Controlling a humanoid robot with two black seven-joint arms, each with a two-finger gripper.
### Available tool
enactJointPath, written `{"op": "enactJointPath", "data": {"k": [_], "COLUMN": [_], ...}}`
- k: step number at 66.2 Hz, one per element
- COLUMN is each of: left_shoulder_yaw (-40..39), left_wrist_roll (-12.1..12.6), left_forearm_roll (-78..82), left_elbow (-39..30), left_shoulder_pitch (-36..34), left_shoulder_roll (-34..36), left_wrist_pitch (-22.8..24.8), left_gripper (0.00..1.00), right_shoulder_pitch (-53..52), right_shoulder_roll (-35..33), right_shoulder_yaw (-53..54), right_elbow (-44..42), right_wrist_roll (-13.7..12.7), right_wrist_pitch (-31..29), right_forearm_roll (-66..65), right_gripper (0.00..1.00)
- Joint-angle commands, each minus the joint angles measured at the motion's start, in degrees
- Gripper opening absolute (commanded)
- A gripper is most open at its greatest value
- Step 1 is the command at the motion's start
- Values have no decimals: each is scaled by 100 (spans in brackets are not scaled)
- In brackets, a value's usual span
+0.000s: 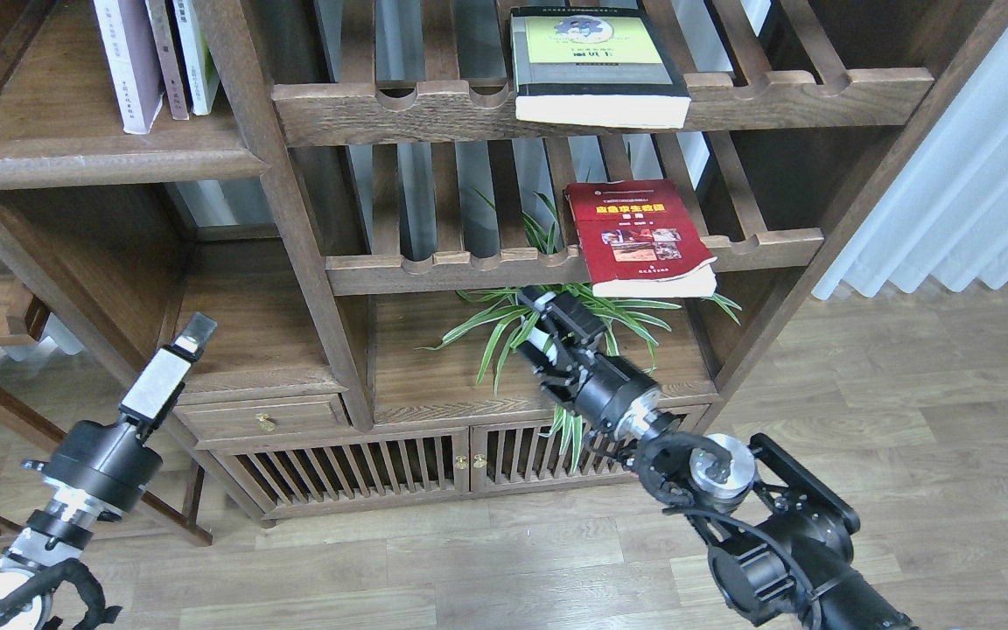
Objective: Organize books on shelf
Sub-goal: 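Lower the left arm and reach the right gripper toward the red book, then push the red book's top with the right gripper to tip it outward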
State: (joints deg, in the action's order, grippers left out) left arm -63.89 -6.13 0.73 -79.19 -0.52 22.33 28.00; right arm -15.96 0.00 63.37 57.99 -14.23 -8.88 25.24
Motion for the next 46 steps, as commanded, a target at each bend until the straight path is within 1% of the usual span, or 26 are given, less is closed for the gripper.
{"op": "enactJointPath", "data": {"k": [1, 2, 3, 5, 6, 7, 8, 10, 11, 15, 39, 42, 46], "left_shoulder_yaw": [53, 53, 53, 53, 61, 61, 70, 70, 70, 70, 70, 70, 70], "left_wrist_roll": [7, 7, 7, 7, 7, 7, 7, 7, 7, 7, 7, 7, 7], "left_forearm_roll": [94, 94, 94, 94, 94, 94, 94, 94, 94, 102, 94, 94, 94], "left_elbow": [0, 0, 0, 0, 0, 0, 0, 0, 0, 0, 0, 0, 0], "left_shoulder_pitch": [0, 0, 0, 0, 8, 8, 8, 8, 8, 0, 0, 0, 0], "left_shoulder_roll": [-18, -18, -18, -27, -27, -27, -36, -45, -62, -106, -97, -106, -115], "left_wrist_pitch": [0, 0, 0, 0, 0, 0, 0, 0, 0, 0, 0, 0, 0], "left_gripper": [100, 100, 100, 100, 100, 100, 100, 100, 100, 100, 100, 100, 100], "right_shoulder_pitch": [14, 22, 23, 23, 23, 23, 23, 31, 31, 40, 49, 14, -21], "right_shoulder_roll": [0, 0, 0, 0, 0, 0, 0, 0, 0, 0, 0, 0, 0], "right_shoulder_yaw": [246, 263, 298, 316, 333, 334, 334, 334, 334, 334, 334, 334, 334], "right_elbow": [-51, -51, -60, -60, -60, -69, -69, -69, -69, -69, -87, -156, -209], "right_wrist_roll": [473, 544, 692, 807, 938, 975, 1088, 1159, 1247, 1388, 1968, 2021, 2021], "right_wrist_pitch": [44, 44, 44, 53, 53, 53, 53, 53, 53, 53, 79, 123, 158], "right_forearm_roll": [-1, -1, -1, -1, -1, -1, -1, -1, -1, -1, 16, 16, 16], "right_gripper": [99, 99, 99, 99, 99, 99, 99, 99, 99, 99, 99, 99, 99]}}
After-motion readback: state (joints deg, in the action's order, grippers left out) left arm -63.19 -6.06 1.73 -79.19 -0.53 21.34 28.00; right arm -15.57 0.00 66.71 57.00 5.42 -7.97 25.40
